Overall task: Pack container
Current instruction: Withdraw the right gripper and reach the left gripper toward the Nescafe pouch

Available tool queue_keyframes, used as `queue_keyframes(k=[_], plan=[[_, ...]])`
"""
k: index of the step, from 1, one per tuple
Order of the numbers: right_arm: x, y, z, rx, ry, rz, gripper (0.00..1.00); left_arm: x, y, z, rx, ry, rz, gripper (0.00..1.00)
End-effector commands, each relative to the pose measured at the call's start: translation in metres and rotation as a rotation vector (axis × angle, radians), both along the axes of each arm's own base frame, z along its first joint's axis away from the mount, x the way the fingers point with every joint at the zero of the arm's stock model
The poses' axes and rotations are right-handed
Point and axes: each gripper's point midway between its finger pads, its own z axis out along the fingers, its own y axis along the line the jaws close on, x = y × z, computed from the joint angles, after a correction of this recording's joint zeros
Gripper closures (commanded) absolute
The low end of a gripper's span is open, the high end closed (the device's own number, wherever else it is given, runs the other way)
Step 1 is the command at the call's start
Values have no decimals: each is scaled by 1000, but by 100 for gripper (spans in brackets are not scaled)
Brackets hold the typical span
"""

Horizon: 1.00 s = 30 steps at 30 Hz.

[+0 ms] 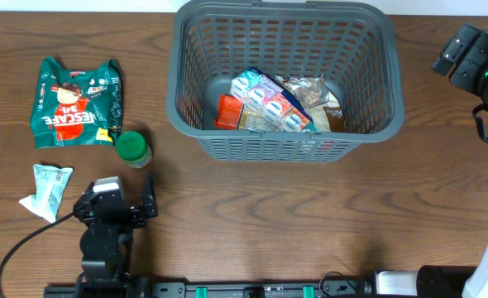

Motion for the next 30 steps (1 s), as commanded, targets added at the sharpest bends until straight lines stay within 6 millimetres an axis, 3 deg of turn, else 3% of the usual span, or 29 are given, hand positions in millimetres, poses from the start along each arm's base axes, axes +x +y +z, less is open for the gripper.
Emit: queue_keyframes(k=[1, 5, 9, 15, 20, 24, 30], plan=[[-2, -5, 0, -2, 0, -28, 1, -2, 1, 53, -20, -51, 8, 2], [-2, -5, 0, -2, 0, -29, 1, 6, 0, 85, 41, 48, -10, 2], [-2, -5, 0, -2, 0, -29, 1, 32, -2, 126, 72, 164, -24, 2], [-2, -5, 0, -2, 0, -29, 1, 74, -18, 162, -16, 338, -71, 2], [-2, -5, 0, -2, 0, -29, 1, 98, -19, 191, 9, 322, -77, 1], [-2, -5, 0, -2, 0, -29, 1, 106, -24, 210, -13, 240, -96, 1], [-2, -5, 0, -2, 0, -29, 1, 101, -24, 225, -16, 184, -101, 1]])
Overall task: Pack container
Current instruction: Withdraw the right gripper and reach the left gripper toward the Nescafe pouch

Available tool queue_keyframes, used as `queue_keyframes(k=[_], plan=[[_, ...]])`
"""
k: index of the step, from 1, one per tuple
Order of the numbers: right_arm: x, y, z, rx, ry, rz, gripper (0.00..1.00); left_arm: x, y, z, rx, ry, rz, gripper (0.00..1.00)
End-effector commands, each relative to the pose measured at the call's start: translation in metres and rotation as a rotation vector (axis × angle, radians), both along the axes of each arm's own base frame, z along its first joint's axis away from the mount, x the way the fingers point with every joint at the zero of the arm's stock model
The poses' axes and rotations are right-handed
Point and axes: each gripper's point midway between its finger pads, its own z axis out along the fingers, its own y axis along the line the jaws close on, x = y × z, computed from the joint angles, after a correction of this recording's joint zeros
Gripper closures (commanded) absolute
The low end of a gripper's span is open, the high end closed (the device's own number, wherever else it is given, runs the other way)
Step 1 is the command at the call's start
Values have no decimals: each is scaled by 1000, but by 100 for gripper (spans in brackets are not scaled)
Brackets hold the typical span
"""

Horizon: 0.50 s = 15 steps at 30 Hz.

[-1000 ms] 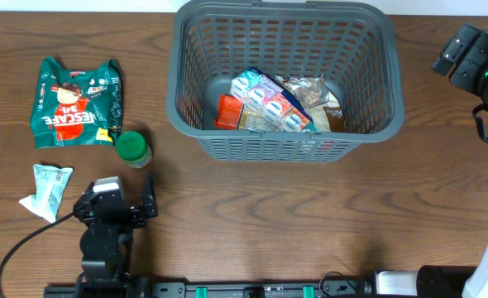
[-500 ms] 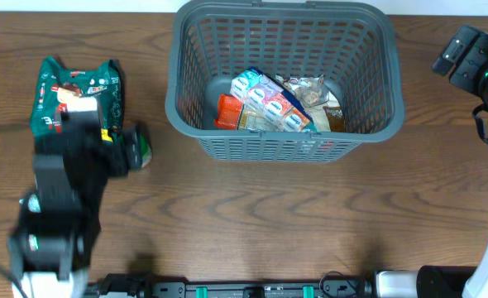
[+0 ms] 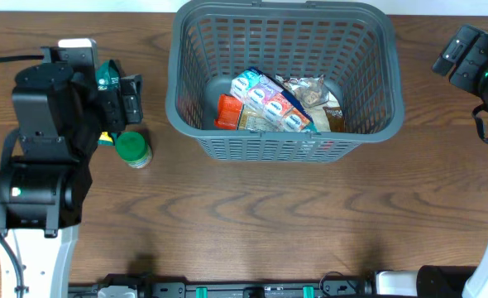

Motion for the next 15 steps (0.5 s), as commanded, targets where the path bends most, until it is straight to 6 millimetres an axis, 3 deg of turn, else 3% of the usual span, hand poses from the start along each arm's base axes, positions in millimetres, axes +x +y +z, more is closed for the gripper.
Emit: queue_keyframes(k=[1, 5, 7, 15], plan=[[-1, -5, 1, 0, -4, -26, 1, -5, -3, 22, -22, -68, -9, 2], [-1, -5, 1, 0, -4, -26, 1, -9, 0, 31, -9, -103, -4, 1], [-1, -5, 1, 0, -4, -26, 1, -7, 19, 26, -69, -94, 142, 1], [-1, -5, 1, 0, -4, -26, 1, 23, 81, -48, -431, 41, 641, 1]])
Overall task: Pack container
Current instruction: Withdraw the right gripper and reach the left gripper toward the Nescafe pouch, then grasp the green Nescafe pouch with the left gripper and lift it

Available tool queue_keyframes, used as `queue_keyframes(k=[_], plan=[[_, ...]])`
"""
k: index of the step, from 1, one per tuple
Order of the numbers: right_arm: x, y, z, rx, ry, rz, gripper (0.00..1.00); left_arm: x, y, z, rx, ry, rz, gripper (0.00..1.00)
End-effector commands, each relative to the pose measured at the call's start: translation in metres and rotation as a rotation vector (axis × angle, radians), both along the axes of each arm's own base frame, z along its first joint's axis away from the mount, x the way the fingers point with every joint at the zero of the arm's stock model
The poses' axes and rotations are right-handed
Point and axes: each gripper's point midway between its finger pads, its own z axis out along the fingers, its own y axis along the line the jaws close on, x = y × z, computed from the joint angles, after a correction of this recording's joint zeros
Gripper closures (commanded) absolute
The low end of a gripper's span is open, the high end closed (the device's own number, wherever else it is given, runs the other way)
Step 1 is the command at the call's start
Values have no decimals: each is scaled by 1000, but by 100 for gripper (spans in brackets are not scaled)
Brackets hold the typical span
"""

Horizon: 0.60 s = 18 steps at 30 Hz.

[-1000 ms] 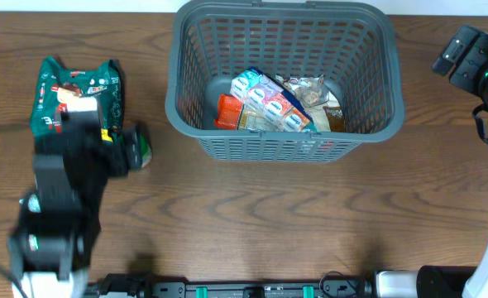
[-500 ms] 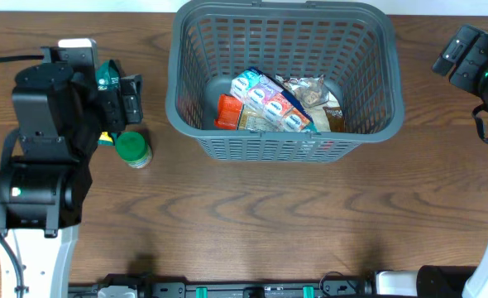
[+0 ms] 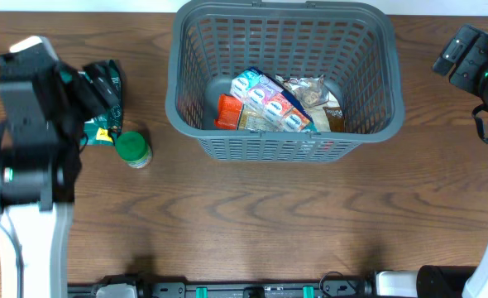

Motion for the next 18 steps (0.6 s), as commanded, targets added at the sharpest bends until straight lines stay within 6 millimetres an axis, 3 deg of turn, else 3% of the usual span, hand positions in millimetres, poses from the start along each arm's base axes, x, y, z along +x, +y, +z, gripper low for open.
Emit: queue_keyframes(k=[1, 6, 9, 12, 18], plan=[[-1, -5, 1, 0, -4, -26, 1, 15, 27, -31, -191, 18, 254, 1], [-1, -5, 1, 0, -4, -26, 1, 40, 47, -97, -304, 135, 421, 1], [-1, -5, 1, 0, -4, -26, 1, 60, 43, -116, -406, 127, 456, 1], [-1, -5, 1, 0, -4, -26, 1, 74, 41, -121, -444, 100, 452, 1], [-1, -5, 1, 0, -4, -26, 1, 89, 39, -107, -434, 34, 390, 1]])
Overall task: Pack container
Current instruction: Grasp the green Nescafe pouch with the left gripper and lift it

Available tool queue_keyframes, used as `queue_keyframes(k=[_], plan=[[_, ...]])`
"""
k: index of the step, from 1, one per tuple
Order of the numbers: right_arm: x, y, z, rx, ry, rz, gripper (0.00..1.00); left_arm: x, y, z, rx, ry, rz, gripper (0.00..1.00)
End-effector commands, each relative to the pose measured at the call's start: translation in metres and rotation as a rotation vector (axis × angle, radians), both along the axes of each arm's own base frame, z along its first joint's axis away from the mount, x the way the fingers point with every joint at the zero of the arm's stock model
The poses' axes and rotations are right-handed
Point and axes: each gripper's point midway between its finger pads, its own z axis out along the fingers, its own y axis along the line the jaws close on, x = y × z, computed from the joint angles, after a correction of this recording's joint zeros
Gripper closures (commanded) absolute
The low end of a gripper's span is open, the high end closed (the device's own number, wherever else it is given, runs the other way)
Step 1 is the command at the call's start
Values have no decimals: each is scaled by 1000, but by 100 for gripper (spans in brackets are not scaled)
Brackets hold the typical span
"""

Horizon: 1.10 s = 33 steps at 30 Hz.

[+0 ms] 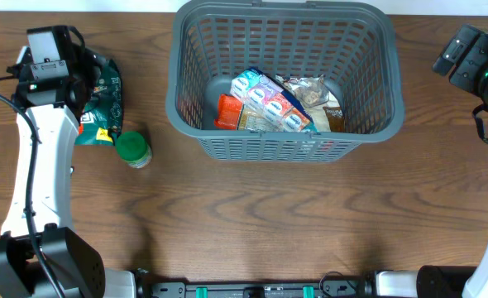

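Observation:
A grey plastic basket (287,146) stands at the back middle of the table. Inside it lie an orange packet (228,111), a pale box with colourful print (268,99) and a clear snack bag (317,95). A green Nescafe bag (104,89) lies at the far left, with my left gripper (78,81) down over its left part. The wrist hides the fingers, so their state does not show. A green-lidded jar (132,150) stands just in front of the bag. My right gripper (474,60) rests at the far right edge, away from everything.
My left arm's white link (39,170) stretches from the front left corner to the bag and covers the table beneath it. The brown wooden table (252,215) runs in front of the basket.
My left wrist has moved a little to the right and farther back, and now sits over the left part of the green bag. The jar, basket and right arm have not moved.
My left gripper first sat folded at the front left, with the green bag, the jar and a small white-green packet lying in plain view. Then it stood raised over the bag. After that it was shifted left, and now it is low on the bag. The arm covers the small packet.

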Motion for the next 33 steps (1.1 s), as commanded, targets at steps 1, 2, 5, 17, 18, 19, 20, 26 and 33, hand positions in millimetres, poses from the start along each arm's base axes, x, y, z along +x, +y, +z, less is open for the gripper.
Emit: queue_keyframes(k=[1, 2, 5, 17, 18, 19, 20, 26, 33], plan=[[-1, -5, 1, 0, -4, -26, 1, 4, -1, 15, 4, -49, -20, 1], [-1, -5, 1, 0, -4, -26, 1, 4, -1, 17, 8, -52, -22, 1], [-1, -5, 1, 0, -4, -26, 1, 3, -1, 16, -32, -63, 27, 1], [-1, -5, 1, 0, -4, -26, 1, -36, 28, -16, -219, 32, 373, 1], [-1, -5, 1, 0, -4, -26, 1, -36, 29, -21, -230, 45, 362, 1], [-1, -5, 1, 0, -4, -26, 1, -35, 29, -26, -242, 61, 345, 1], [-1, -5, 1, 0, -4, -26, 1, -33, 29, -34, -257, 82, 327, 1], [-1, -5, 1, 0, -4, -26, 1, -22, 30, -61, -250, 177, 254, 1], [-1, -5, 1, 0, -4, -26, 1, 3, 39, -33, -216, 198, 212, 1]])
